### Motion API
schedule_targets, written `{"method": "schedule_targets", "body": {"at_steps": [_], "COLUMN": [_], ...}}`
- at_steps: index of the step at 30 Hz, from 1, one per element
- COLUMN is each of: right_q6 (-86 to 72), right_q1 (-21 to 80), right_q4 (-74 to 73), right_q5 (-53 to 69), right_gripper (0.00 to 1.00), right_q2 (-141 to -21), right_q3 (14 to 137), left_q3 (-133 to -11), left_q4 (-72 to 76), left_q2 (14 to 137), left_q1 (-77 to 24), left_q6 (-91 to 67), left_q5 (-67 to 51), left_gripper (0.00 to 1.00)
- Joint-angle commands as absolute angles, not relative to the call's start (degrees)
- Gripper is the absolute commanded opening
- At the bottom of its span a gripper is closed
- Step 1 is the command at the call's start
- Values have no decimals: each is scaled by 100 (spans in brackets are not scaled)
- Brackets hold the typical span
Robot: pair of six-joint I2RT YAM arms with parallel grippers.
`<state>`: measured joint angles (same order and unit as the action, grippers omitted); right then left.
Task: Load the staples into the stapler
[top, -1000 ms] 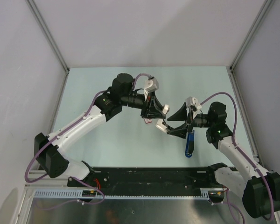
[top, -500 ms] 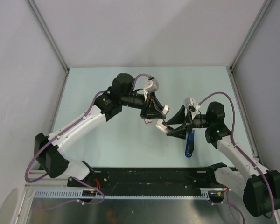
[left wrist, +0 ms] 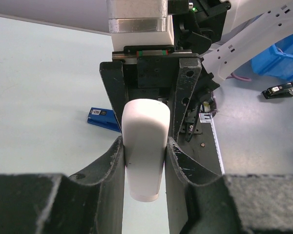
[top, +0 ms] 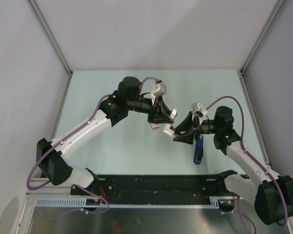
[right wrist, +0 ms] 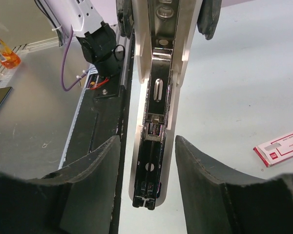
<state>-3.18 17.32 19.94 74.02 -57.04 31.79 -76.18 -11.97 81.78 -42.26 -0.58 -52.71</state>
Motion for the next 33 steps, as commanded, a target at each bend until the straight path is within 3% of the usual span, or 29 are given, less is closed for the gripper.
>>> {"method": "schedule_targets", "body": {"at_steps": [1,11,26,33], "right_q6": [-231,-231,-232,-255], "right_q1": [1781,1838,1882,1884], "right_q4": [1995,1978,1958,1906], "right_q5": [7421,7420,7553,7465], "right_gripper": [52,41,44,28], "right_q2": [-5725,-5780,-5801,-5809], "right_q3": [3199,3199,3199,3199], "left_q3": [-7900,-7934,-7972,-7982], "left_q4": [-1075,-1082,-1095,-1096], "left_q2": [8124,8139,8157,8164], "left_q1": [-4246,-4240,-4227,-4215], "left_q6": [-9,-9,-9,-9], "left_q5": [-5250,-5239,-5243,-5250], "left_gripper": [0,0,0,0]}}
